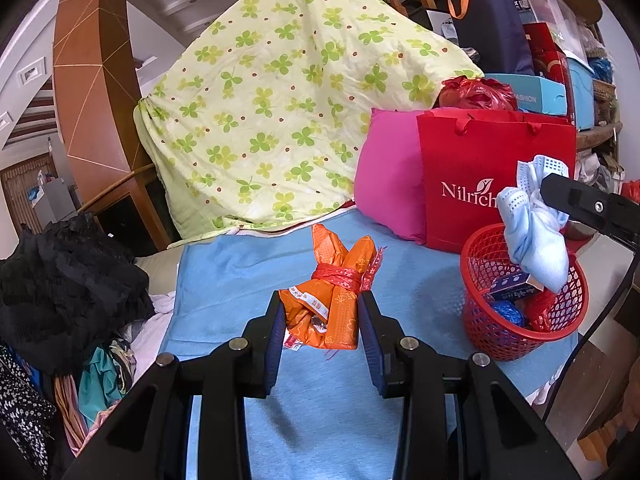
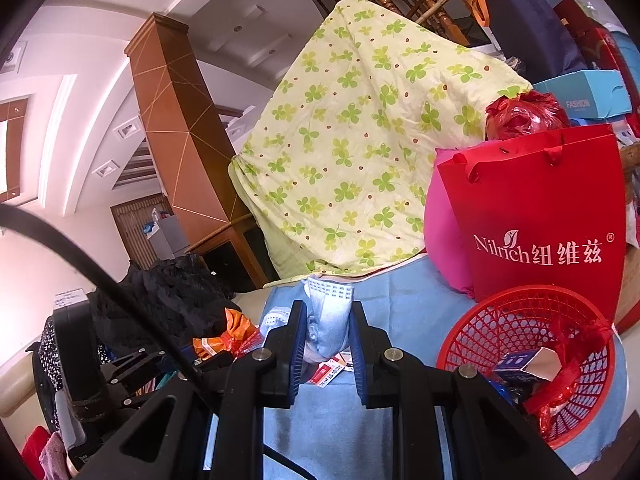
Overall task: Collect trash
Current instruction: 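Carry the orange bag and white tissue over the red mesh basket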
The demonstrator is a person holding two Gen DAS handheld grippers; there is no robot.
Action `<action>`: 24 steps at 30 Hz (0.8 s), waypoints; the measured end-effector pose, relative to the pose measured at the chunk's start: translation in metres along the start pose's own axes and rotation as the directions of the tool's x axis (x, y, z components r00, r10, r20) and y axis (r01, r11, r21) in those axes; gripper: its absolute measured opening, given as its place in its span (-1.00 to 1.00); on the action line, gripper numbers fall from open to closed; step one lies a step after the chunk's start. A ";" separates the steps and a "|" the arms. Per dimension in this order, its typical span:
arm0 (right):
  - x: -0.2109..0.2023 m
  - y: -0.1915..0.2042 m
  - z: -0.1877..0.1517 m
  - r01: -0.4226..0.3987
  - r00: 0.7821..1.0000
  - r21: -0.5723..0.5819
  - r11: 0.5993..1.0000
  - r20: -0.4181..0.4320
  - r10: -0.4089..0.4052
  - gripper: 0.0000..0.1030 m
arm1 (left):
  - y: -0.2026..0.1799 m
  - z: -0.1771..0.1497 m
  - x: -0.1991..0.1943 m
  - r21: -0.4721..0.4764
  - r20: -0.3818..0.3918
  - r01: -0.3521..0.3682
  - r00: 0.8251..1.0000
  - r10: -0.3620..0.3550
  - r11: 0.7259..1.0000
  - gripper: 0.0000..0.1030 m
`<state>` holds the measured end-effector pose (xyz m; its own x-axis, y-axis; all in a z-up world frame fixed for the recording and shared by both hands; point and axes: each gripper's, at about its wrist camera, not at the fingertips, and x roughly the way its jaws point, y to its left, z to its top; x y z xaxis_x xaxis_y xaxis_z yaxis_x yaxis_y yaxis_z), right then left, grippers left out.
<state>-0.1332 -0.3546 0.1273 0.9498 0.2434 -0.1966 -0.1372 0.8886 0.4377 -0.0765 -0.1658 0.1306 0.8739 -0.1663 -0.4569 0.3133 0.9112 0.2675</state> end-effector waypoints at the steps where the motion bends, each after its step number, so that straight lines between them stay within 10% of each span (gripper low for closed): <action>1: -0.001 0.000 0.000 0.002 1.000 0.001 1.000 0.001 -0.002 -0.57 | -0.001 0.000 0.000 0.002 0.000 0.001 1.000 -0.001 1.000 -0.26; 24: -0.009 -0.018 0.002 0.014 1.000 0.031 0.999 0.015 -0.014 -0.57 | -0.020 -0.001 0.006 0.034 -0.019 0.021 1.000 -0.020 0.999 -0.25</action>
<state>-0.1392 -0.3737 0.1227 0.9557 0.2248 -0.1898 -0.1153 0.8796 0.4615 -0.0778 -0.1843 0.1221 0.8602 -0.1772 -0.4782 0.3438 0.8941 0.2871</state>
